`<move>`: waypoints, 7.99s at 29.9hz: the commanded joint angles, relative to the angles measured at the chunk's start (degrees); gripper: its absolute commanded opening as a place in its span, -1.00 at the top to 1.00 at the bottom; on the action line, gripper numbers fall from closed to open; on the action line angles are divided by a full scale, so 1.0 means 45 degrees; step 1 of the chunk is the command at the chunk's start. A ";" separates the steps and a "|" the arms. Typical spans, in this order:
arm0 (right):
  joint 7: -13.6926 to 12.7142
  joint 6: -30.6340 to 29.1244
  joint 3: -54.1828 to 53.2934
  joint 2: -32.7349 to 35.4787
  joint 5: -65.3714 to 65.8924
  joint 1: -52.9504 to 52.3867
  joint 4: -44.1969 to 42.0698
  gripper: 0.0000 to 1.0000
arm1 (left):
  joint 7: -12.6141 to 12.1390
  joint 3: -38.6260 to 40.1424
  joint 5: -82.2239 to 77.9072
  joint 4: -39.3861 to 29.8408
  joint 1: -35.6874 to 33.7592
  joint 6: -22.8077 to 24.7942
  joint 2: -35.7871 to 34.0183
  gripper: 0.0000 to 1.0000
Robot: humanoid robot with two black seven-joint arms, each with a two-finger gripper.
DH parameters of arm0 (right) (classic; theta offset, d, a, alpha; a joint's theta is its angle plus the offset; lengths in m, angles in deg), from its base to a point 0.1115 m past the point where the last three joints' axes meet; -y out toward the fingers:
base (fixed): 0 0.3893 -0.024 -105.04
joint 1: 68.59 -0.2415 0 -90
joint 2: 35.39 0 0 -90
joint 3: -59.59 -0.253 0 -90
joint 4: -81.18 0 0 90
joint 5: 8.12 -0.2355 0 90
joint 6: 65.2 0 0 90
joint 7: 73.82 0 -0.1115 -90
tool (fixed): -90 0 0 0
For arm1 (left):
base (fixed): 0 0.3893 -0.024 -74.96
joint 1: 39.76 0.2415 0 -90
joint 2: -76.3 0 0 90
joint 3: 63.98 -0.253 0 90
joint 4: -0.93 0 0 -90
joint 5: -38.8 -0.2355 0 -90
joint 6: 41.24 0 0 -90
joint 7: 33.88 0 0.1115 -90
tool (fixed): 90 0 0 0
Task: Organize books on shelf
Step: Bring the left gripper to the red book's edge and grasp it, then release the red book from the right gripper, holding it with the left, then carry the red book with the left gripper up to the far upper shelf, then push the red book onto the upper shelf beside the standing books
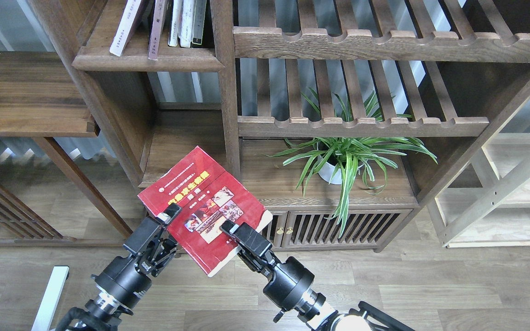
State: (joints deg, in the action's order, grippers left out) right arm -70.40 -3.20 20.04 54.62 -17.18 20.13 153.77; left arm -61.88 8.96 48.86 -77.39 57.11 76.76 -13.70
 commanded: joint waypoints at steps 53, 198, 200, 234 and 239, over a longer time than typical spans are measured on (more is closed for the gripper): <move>0.0137 0.0672 -0.0702 0.0000 0.0215 -0.0009 -0.0097 -1.00 | 0.0000 -0.0624 0.1867 -0.0662 0.0798 -0.0002 0.0001 0.98; 0.0060 0.0000 -0.4082 0.0000 -0.0488 -0.0908 -0.1503 -1.00 | 0.0000 -0.1970 -0.6902 0.4806 -1.7307 -0.5169 -0.5704 0.95; 0.0060 0.0000 -0.4179 0.0000 -0.0507 -0.0888 -0.1503 -1.00 | 0.0000 -0.2127 -0.6902 0.5060 -1.7346 -0.5150 -0.5508 0.95; 0.0040 0.0000 -0.4297 0.0000 -0.0722 -0.0341 -0.1503 -1.00 | 0.0000 -0.3456 -0.6844 0.6272 -1.7503 -0.5189 -0.4120 0.07; 0.0060 0.0000 -0.4297 0.0000 -0.0722 -0.0322 -0.1503 -1.00 | 0.0000 -0.3456 -0.6824 0.6252 -1.7307 -0.5169 -0.4179 -0.17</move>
State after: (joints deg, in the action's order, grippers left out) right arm -70.19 -3.20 0.72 54.62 -20.43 18.66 147.01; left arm -61.87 -6.58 18.13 -49.16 -21.31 53.43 -32.30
